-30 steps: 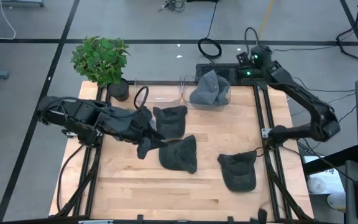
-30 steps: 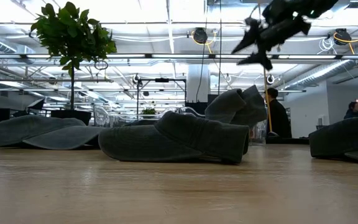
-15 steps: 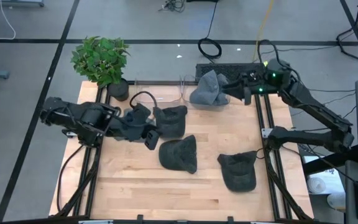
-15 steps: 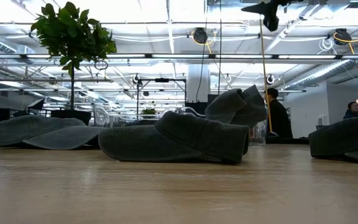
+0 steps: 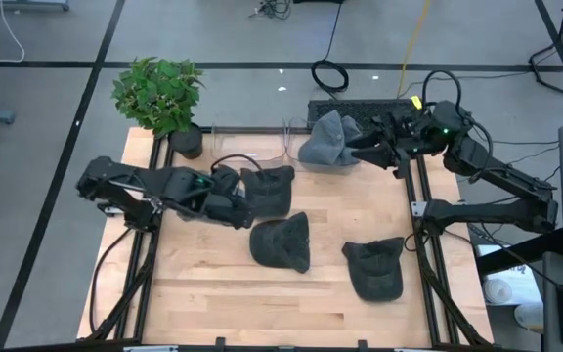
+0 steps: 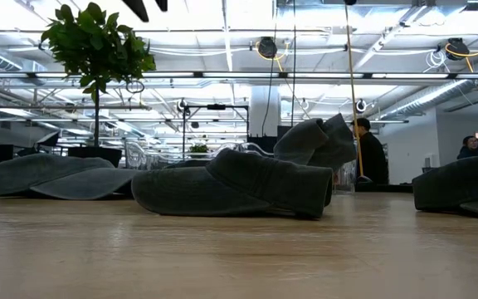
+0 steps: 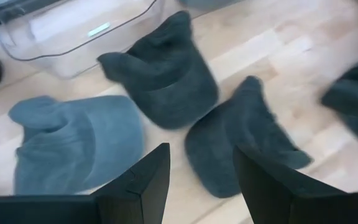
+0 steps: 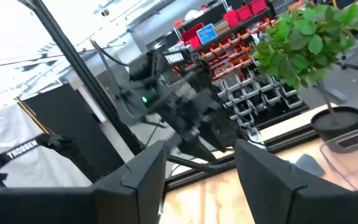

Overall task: Pick & Place hat
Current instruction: Put the blue cap into the right transparent bin

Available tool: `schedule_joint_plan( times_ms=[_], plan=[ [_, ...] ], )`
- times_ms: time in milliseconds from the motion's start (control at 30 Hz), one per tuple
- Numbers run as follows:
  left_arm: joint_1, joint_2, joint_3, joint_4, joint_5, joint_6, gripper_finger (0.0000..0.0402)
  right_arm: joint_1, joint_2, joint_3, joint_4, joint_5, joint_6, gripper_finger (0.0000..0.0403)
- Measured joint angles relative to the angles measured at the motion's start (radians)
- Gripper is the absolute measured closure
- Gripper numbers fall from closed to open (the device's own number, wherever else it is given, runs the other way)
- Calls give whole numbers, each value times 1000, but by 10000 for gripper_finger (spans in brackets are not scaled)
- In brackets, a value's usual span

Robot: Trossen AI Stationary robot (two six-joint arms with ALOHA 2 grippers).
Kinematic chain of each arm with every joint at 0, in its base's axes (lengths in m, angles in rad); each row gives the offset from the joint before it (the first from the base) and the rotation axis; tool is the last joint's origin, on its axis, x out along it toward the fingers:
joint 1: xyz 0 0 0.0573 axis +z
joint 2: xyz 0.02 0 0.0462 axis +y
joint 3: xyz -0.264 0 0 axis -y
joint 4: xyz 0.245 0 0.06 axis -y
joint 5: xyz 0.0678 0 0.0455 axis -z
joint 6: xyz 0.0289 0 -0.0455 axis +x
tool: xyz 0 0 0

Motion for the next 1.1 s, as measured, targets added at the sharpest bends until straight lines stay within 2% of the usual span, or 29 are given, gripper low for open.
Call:
schedule_joint_plan(
  times_ms=[100,267,533,900,1100],
  plan=[
    [24,29,0,-11,2,0,215,1,0,0,11,-6,32,220],
    [77,84,0,-80,10,-19,215,1,1,0,24,-79,63,220],
    [128,195,0,-113,17,-13,215,14,1,0,24,-81,59,220],
    [131,380,-3,-132,16,-45,215,14,1,0,24,-81,59,220],
    [131,433,-64,-131,25,-83,215,14,1,0,24,-81,59,220]
  ],
)
